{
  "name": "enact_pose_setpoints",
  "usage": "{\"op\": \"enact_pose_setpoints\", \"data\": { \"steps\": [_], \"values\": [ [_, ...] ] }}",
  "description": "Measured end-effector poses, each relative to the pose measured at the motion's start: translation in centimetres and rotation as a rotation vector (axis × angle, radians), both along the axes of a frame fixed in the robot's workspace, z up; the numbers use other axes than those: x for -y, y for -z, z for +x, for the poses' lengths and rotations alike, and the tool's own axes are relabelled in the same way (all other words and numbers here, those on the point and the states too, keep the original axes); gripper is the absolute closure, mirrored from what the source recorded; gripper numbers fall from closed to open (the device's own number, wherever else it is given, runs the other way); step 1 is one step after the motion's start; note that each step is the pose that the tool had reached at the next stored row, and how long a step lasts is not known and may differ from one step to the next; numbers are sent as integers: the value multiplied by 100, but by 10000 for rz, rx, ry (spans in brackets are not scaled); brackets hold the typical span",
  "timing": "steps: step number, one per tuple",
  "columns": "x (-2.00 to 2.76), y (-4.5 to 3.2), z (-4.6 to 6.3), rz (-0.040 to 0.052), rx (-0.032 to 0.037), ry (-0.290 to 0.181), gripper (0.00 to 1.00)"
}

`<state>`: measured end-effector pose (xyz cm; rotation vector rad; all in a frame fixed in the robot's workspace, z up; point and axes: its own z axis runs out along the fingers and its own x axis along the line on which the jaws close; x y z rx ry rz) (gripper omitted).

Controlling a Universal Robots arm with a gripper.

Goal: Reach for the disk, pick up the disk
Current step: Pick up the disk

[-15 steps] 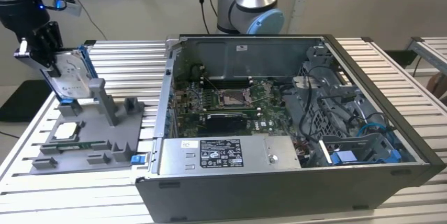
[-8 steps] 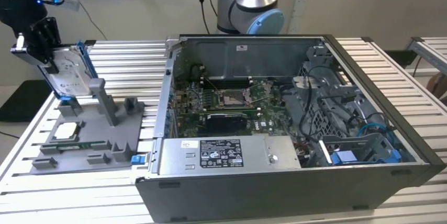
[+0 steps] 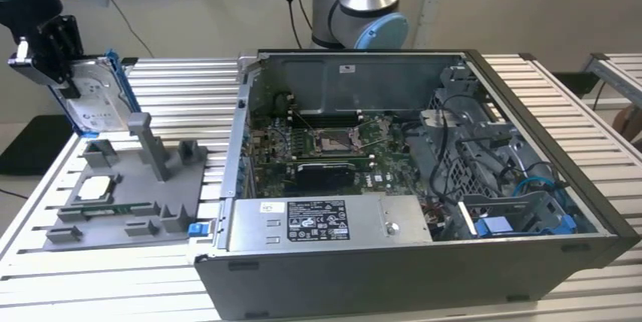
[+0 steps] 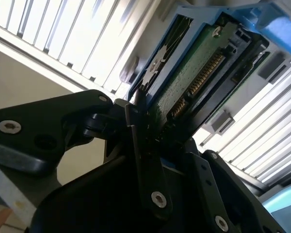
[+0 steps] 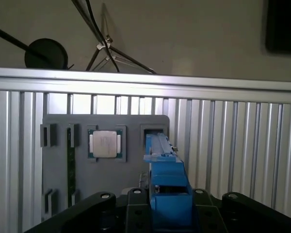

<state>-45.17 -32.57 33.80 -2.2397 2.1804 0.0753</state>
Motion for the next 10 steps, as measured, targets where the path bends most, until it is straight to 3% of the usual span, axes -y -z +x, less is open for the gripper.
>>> {"op": "enact_pose_setpoints", "data": {
  "steps": [10],
  "values": [
    [0,-190,0,0,-1,0,100]
  ]
}}
